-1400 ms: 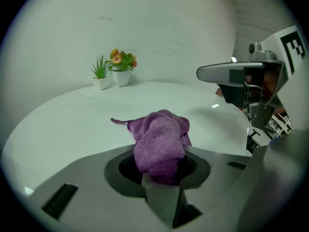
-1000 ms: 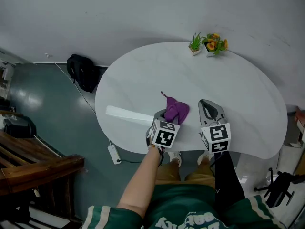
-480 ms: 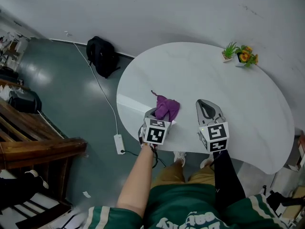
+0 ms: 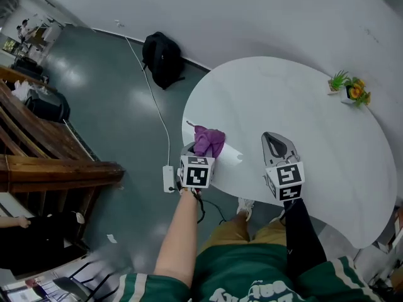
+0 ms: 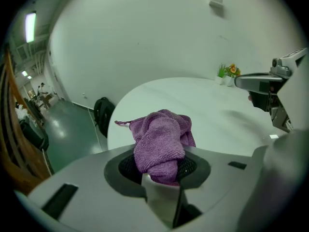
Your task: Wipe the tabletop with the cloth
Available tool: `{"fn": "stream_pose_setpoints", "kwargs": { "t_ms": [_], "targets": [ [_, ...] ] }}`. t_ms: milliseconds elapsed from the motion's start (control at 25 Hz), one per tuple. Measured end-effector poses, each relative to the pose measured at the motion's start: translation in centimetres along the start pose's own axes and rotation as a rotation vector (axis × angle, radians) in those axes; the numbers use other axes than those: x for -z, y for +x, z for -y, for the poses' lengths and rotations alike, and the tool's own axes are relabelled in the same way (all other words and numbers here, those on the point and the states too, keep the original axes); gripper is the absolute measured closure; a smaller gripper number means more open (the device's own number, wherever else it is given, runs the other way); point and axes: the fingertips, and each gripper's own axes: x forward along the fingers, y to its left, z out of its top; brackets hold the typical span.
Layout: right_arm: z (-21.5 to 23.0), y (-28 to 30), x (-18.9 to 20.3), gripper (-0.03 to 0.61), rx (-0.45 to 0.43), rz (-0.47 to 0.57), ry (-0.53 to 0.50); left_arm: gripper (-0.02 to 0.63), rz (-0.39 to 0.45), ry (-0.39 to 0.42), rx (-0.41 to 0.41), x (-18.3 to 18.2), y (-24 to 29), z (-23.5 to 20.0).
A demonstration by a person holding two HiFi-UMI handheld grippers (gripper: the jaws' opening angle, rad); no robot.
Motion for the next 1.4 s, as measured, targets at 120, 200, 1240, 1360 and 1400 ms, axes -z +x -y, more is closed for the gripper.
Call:
{"fn": "stream_pose_setpoints", "kwargs": {
  "t_ms": [120, 200, 1240, 1360, 1400],
  "targets": [
    [-0.6, 0.2, -0.3, 0.575, -0.005, 0.003, -0.012, 0.48, 0.003, -0.072, -0.096, 1.4, -1.0, -3.7],
    [0.0, -0.1, -0.4, 0.575, 0.013, 0.008, -0.015, 0.482, 0.006, -0.072, -0.144, 1.6, -1.4, -4.7],
    [29.4, -45.2, 16.7, 0.575, 0.718, 0.027, 0.221, 0.485, 0.335, 0.395, 0.606, -8.5, -9.9, 55.9],
    [31.5, -51.2, 19.5, 0.575, 0.787, 0.029, 0.25, 0.485, 0.324, 0.437, 0.682, -6.9, -11.5, 63.2],
    [32.1, -53.2, 20.5, 0.575, 0.811, 0.029, 0.259, 0.485, 0.319, 0.452, 0.708, -6.3, -12.0, 65.6]
  ]
}}
